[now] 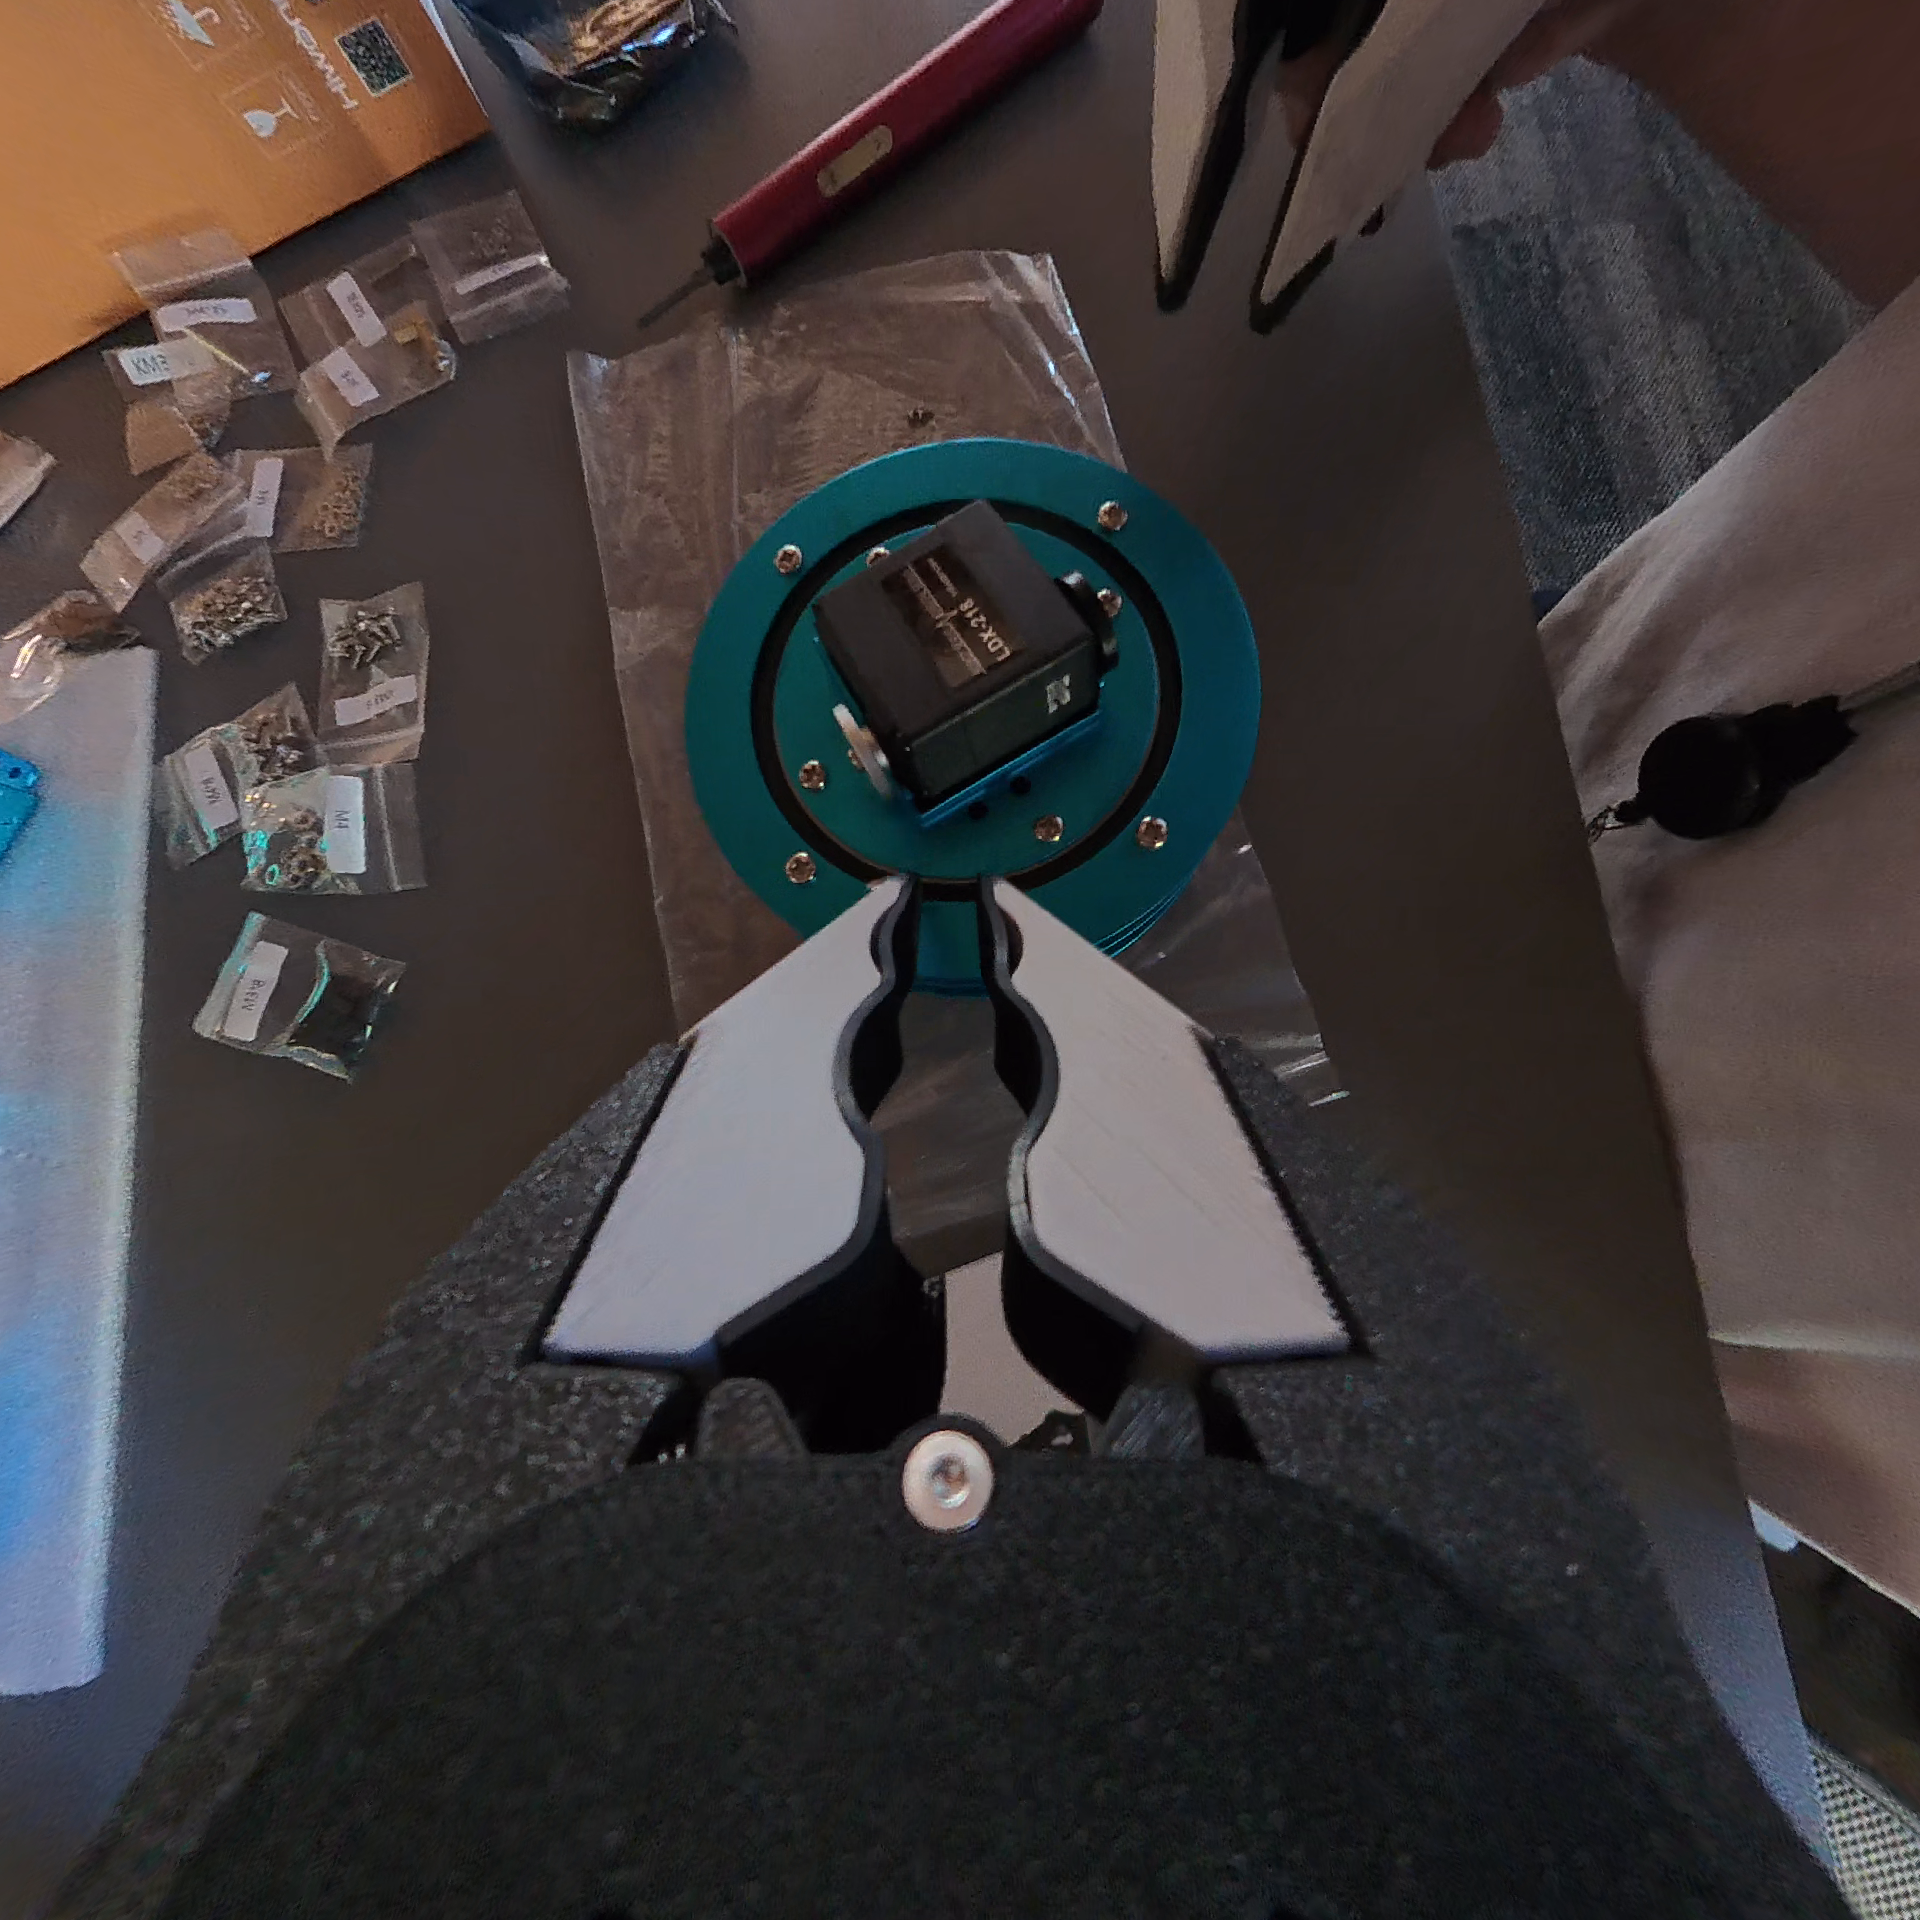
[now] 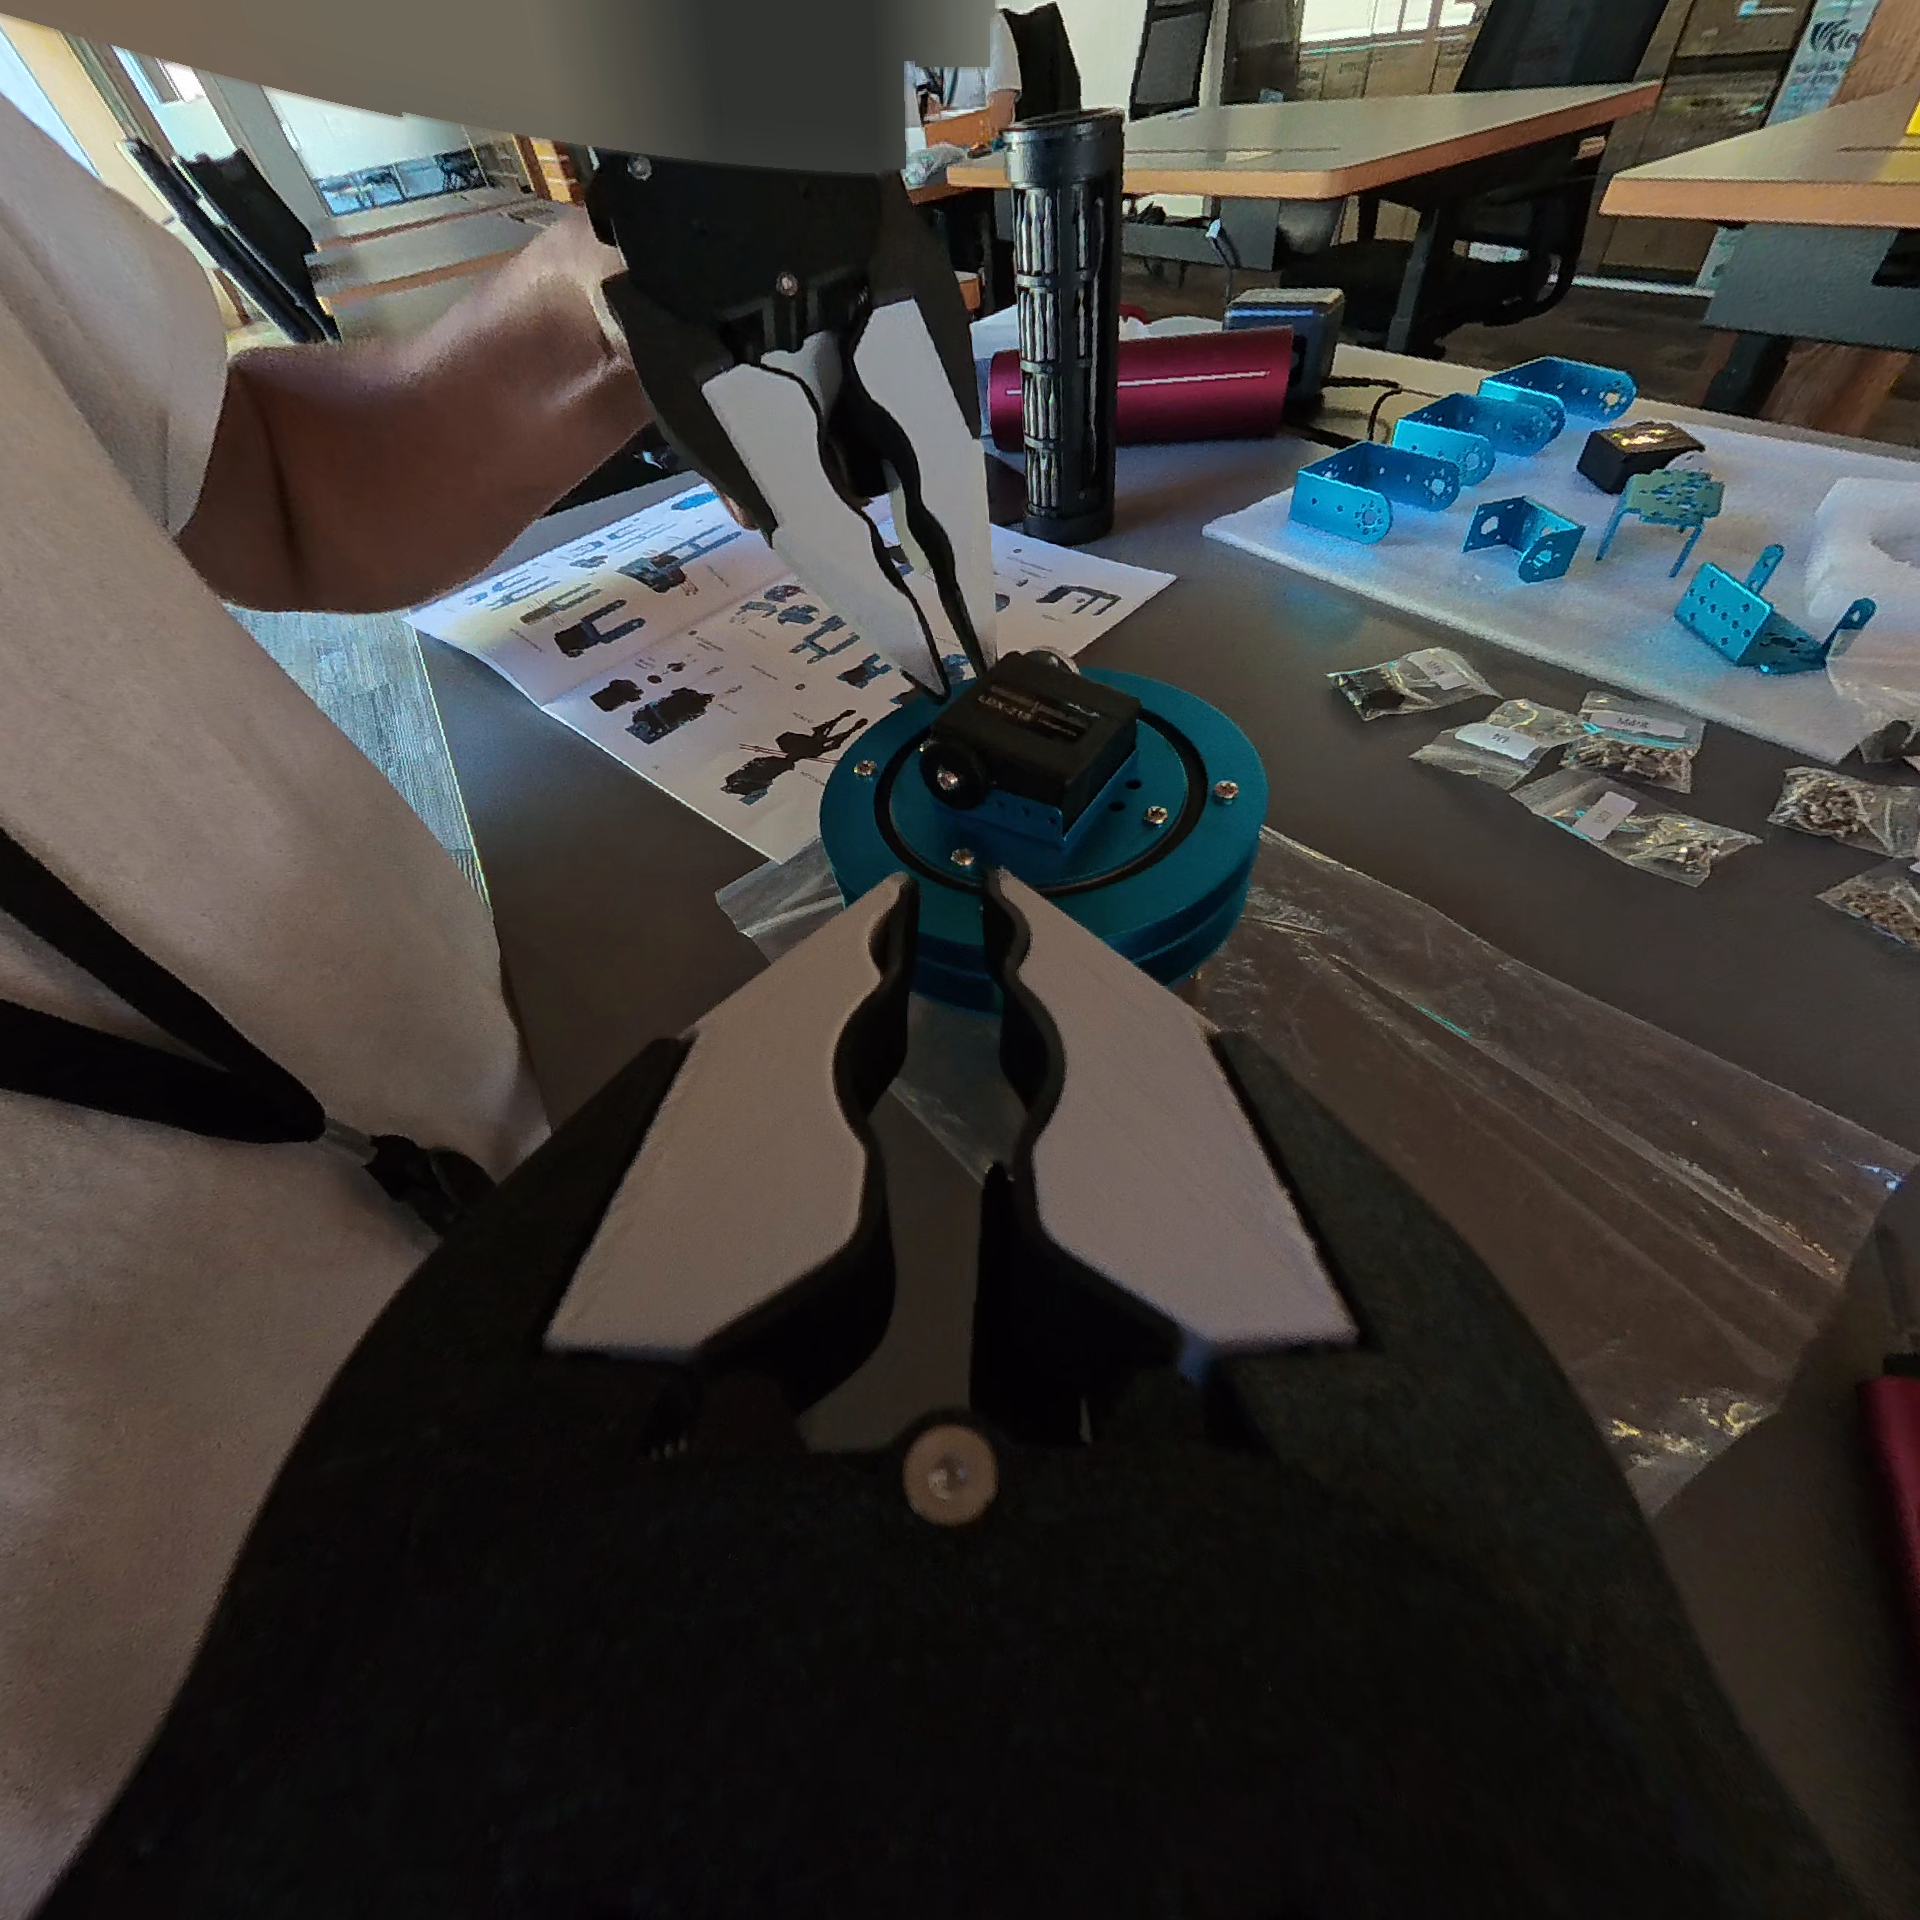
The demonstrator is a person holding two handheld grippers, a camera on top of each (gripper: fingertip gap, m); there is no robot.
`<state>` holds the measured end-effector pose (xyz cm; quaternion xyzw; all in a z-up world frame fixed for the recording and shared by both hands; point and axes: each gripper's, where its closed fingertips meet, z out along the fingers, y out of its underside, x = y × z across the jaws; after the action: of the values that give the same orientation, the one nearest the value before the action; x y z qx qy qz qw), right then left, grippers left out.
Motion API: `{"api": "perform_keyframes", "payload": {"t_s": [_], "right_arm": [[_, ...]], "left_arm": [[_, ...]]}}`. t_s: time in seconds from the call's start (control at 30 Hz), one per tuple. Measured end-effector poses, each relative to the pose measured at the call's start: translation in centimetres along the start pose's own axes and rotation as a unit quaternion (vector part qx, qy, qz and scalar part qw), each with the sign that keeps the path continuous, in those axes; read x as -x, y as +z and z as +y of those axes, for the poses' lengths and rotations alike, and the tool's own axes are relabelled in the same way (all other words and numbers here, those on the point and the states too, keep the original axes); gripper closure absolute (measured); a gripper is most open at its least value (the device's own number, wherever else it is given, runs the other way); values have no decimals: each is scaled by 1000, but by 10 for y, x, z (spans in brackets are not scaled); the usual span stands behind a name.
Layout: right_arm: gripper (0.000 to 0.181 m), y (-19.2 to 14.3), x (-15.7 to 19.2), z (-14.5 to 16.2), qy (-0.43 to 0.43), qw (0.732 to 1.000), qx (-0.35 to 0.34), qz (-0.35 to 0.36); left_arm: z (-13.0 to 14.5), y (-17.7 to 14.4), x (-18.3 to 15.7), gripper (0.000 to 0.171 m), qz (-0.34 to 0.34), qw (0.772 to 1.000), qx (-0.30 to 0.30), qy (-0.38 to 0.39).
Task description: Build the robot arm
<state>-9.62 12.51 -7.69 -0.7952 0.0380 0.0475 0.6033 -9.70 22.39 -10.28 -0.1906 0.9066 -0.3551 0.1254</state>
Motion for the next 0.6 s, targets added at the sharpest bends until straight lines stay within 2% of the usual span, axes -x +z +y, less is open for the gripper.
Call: {"api": "perform_keyframes", "payload": {"t_s": [0.4, 0.6], "right_arm": [[172, 0, -4, 7, 8, 1000, 8, -4], [171, 1, -3, 7, 7, 1000, 9, -5]], "left_arm": [[-4, -2, 20, 158, -42, 999, -14, 1], [1, 5, 20, 162, -24, 1000, -8, -2]]}}
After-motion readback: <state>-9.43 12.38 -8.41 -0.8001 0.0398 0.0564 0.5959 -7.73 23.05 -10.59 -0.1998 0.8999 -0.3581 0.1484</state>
